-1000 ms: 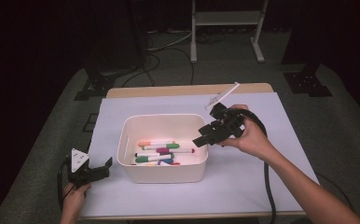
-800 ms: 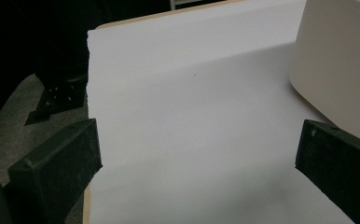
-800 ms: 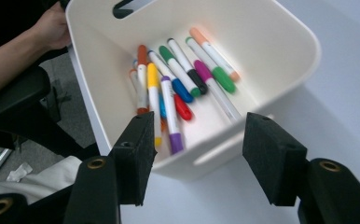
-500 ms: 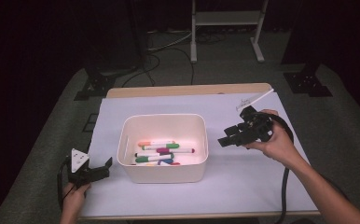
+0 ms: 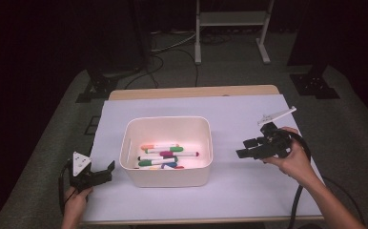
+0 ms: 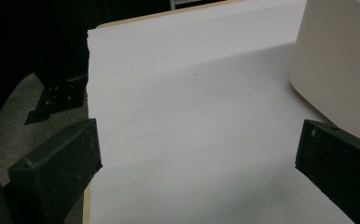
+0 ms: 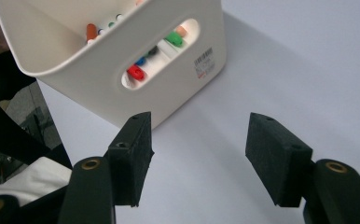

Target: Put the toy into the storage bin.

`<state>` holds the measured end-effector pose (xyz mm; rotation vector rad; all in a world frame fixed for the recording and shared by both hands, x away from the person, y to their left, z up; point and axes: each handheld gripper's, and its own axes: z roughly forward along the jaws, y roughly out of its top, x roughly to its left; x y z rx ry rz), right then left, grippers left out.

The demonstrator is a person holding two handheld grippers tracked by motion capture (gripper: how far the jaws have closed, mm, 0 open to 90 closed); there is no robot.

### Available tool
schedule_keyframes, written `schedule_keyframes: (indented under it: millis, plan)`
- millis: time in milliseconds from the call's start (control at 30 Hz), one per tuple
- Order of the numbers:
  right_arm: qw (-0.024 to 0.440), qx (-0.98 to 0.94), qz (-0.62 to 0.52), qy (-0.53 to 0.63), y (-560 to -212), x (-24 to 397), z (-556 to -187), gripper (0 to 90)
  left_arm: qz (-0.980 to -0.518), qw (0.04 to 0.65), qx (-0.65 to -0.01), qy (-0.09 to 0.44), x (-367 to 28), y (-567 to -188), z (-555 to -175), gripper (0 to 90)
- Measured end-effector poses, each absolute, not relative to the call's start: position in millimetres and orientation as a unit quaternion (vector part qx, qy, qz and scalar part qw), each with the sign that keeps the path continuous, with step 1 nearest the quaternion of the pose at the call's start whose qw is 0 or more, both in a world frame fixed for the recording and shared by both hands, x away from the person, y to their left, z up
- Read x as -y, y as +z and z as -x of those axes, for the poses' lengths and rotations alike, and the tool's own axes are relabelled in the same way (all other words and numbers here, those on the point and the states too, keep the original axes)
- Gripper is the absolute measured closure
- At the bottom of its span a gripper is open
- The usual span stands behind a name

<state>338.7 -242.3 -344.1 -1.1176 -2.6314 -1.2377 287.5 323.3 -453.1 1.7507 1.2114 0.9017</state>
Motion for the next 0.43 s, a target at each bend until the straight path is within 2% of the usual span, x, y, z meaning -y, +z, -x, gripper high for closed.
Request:
schedule_keyframes:
  millis: [433]
  plan:
    - [0.011, 0.818, 0.399, -0.414, -385.8, 274.5, -315.1, 37.8, -0.693, 0.403, -0.478, 0.357, -323.1, -453.1, -287.3, 0.0]
